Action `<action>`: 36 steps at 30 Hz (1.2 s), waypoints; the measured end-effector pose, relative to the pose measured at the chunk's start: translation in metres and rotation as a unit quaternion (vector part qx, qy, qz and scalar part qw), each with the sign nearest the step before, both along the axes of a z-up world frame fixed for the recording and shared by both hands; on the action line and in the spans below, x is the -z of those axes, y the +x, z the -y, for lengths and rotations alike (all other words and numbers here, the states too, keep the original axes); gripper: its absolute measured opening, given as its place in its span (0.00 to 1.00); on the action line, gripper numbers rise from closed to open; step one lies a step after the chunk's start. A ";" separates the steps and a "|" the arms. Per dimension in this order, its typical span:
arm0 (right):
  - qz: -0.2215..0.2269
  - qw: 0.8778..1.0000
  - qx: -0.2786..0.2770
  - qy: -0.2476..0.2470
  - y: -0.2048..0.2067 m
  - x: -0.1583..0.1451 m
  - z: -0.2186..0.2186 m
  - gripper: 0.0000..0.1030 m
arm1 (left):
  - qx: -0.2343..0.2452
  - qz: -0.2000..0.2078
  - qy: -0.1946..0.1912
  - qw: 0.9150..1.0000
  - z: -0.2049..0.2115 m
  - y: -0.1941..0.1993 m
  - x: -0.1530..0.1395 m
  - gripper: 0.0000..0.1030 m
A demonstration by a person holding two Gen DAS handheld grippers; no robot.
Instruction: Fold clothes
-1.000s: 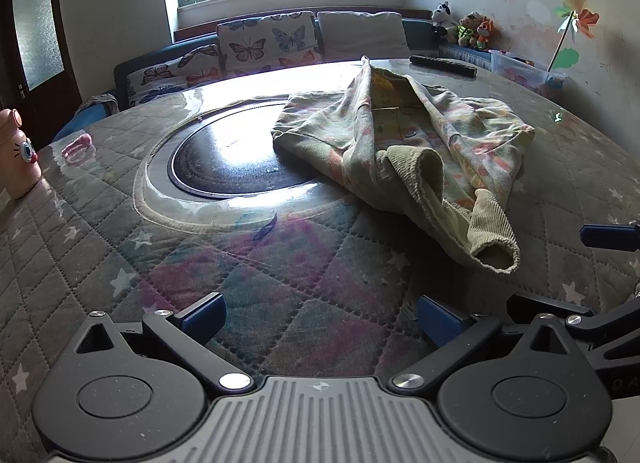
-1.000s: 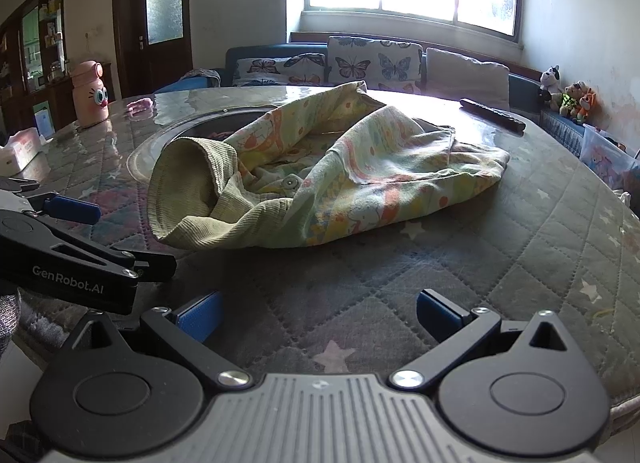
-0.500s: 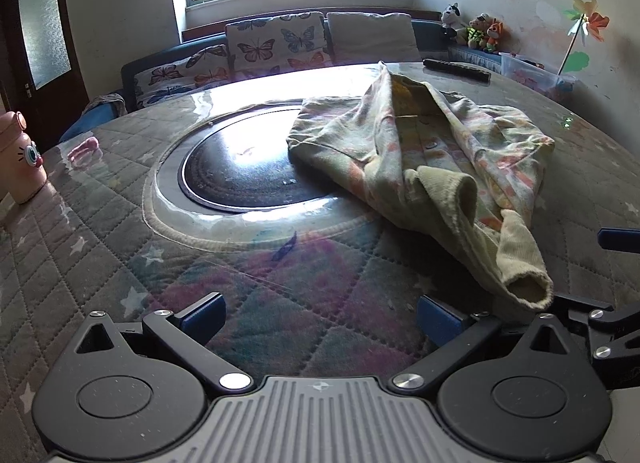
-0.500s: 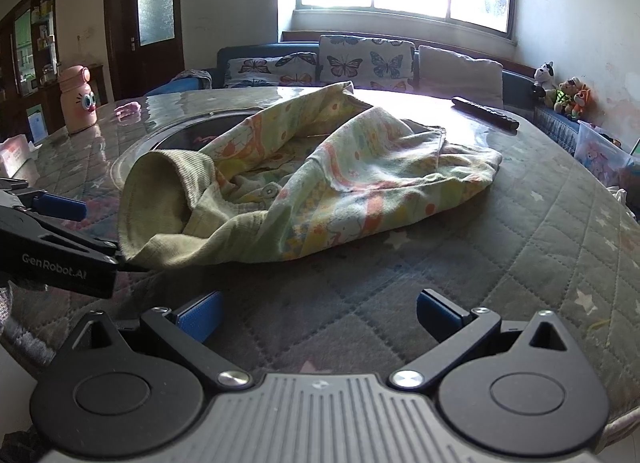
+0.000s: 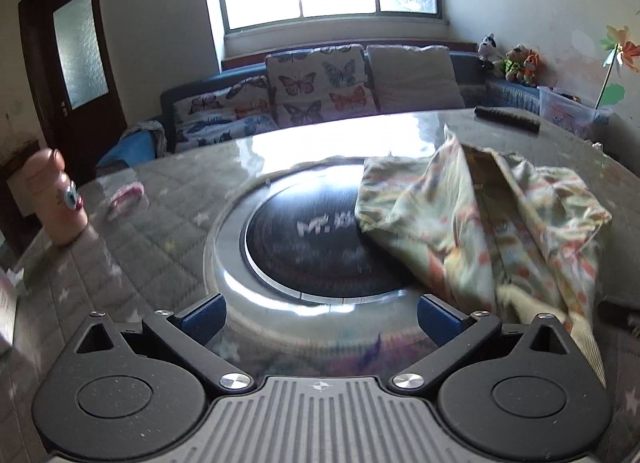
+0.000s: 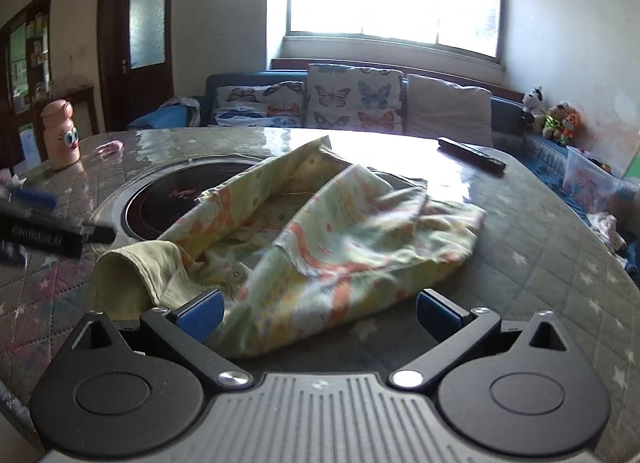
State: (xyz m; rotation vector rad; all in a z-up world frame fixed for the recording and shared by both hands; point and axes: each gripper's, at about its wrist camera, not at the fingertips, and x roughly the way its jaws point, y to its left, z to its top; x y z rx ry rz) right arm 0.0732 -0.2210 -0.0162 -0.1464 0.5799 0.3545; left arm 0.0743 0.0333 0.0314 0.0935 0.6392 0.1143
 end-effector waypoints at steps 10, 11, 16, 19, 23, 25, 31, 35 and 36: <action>-0.046 0.998 -0.034 -0.024 0.020 0.028 -0.025 1.00 | 0.083 0.011 0.030 0.996 0.044 0.051 -0.010 1.00; -0.050 0.998 -0.037 -0.027 0.020 0.031 -0.026 1.00 | 0.091 0.011 0.033 0.995 0.049 0.057 -0.010 1.00; -0.060 0.997 -0.045 -0.019 0.023 0.030 -0.021 1.00 | 0.130 0.008 0.049 0.990 0.073 0.087 -0.008 1.00; -0.055 0.997 -0.049 -0.019 0.027 0.022 -0.017 1.00 | 0.131 -0.004 0.044 0.990 0.076 0.110 -0.005 1.00; -0.031 0.999 -0.037 -0.024 0.038 0.006 -0.009 1.00 | 0.136 -0.015 0.045 0.990 0.078 0.134 -0.002 0.99; -0.021 0.999 -0.026 -0.025 0.050 -0.002 -0.004 1.00 | 0.142 -0.016 0.047 0.989 0.078 0.142 0.000 0.92; -0.007 1.000 0.018 -0.017 0.095 -0.017 0.006 1.00 | 0.157 -0.042 0.016 0.987 0.075 0.169 0.010 0.71; -0.010 0.999 0.039 -0.005 0.126 -0.024 0.008 0.99 | 0.173 -0.053 0.012 0.983 0.078 0.178 0.018 0.39; -0.013 0.999 0.042 -0.003 0.134 -0.025 0.008 0.99 | 0.172 -0.060 0.006 0.983 0.076 0.179 0.021 0.23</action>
